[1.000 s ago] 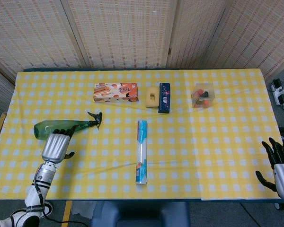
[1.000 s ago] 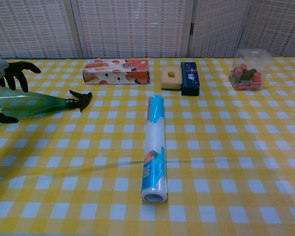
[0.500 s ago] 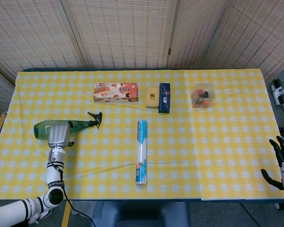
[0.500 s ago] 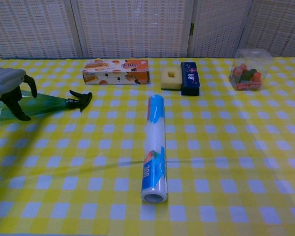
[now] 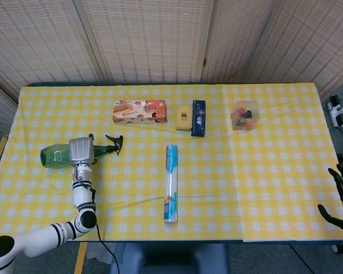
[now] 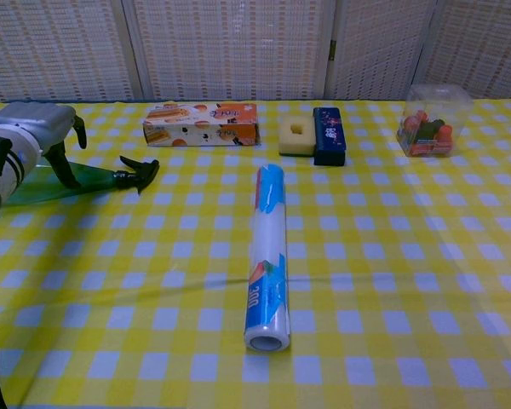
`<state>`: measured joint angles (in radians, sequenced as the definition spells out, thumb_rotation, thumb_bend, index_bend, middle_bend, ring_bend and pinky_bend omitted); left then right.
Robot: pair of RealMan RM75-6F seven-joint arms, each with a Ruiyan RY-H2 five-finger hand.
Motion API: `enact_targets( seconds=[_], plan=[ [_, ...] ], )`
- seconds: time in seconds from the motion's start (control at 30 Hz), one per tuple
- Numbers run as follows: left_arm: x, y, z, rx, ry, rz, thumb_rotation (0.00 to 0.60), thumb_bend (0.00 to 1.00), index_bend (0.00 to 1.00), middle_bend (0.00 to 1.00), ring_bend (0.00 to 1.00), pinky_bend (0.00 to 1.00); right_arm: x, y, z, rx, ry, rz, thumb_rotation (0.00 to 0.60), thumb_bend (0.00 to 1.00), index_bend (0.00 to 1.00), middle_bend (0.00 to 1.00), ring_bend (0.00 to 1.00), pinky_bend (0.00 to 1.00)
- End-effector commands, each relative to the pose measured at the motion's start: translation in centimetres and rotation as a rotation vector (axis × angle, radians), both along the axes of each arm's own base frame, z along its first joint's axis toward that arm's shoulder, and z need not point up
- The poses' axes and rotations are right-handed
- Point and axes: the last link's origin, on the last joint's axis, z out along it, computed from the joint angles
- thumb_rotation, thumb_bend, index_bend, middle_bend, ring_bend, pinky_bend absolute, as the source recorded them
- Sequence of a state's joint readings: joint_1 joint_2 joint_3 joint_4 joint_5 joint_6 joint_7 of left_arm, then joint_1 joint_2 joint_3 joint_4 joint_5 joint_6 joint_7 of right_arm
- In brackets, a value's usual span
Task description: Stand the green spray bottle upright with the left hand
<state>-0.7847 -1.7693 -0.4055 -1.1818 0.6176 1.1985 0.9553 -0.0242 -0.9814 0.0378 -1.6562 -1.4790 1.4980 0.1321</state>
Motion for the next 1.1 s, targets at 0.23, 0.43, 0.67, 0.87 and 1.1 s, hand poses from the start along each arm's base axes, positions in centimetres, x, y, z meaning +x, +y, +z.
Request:
enact_targets(
  seconds=[0.23,0.43,0.67,0.87,1.1],
  plan=[
    [-0.4,0.8,-1.2,-0.042,0.009,0.040,0.600,0.16,0.35,1.00,1.00,1.00,0.0,0.2,0.2,-0.013,-0.001,0.004,0.600,0.33,0.00,0.00,0.00,0.00],
    [-0.9,2.2,-2.0,-0.049,0.017,0.065,0.600,0.17,0.35,1.00,1.00,1.00,-0.1,0.1,0.3,-0.012,-0.001,-0.004,0.600,0.33,0.00,0.00,0.00,0.00],
    [-2.6,2.8,-2.4,-0.062,0.045,0.115,0.600,0.32,0.38,1.00,1.00,1.00,-0.4,0.0,0.5,-0.025,-0.001,-0.015,0.600,0.33,0.00,0.00,0.00,0.00],
    [-3.3,3.2,-3.1,-0.094,0.027,0.142,0.600,0.33,0.37,1.00,1.00,1.00,-0.5,-0.1,0.6,-0.031,0.001,-0.022,0.600,0.33,0.00,0.00,0.00,0.00],
    [-3.2,3.5,-3.1,-0.061,0.016,0.111,0.600,0.40,0.61,1.00,1.00,1.00,-0.6,-0.1,0.6,-0.031,0.001,-0.026,0.600,0.33,0.00,0.00,0.00,0.00]
  ],
)
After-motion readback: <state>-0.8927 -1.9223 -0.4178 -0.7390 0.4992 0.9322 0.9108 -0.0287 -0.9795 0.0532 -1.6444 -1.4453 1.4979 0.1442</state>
